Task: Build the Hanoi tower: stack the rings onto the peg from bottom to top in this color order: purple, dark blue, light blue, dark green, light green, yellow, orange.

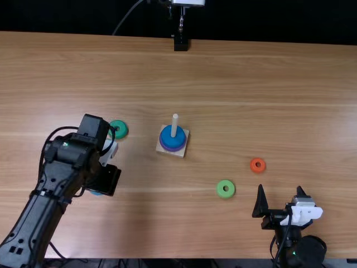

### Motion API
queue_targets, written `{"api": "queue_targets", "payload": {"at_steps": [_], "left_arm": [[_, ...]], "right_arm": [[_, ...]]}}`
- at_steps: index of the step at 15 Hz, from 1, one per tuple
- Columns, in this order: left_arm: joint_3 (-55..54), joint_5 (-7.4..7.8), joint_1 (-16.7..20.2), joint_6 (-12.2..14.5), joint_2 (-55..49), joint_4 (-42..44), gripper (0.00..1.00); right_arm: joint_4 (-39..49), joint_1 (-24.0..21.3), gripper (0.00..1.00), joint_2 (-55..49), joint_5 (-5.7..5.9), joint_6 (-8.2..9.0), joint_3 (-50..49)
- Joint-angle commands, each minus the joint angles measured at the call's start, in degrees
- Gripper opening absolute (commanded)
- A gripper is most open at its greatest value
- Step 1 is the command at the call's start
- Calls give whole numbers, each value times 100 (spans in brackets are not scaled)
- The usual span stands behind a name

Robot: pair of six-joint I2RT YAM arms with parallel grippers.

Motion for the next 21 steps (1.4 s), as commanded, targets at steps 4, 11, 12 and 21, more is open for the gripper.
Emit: {"api": "queue_targets", "payload": {"at_steps": [4,11,12,21], "left_arm": [[1512,-215,-200,-45,185,-525,9],[3490,-215,-868,-224,1398,-1126,9],[3797,-215,-921,-234,1618,-1200,9],[5775,-184,-1518,-582,3033,-1221,9]], "right_arm": [[-424,-63,100,-73,-19,13,-309],[-424,-63,100,-73,-19,13,-309],[-424,-63,100,-73,-19,13,-309],[-424,-63,100,-73,-19,13,-309]]}}
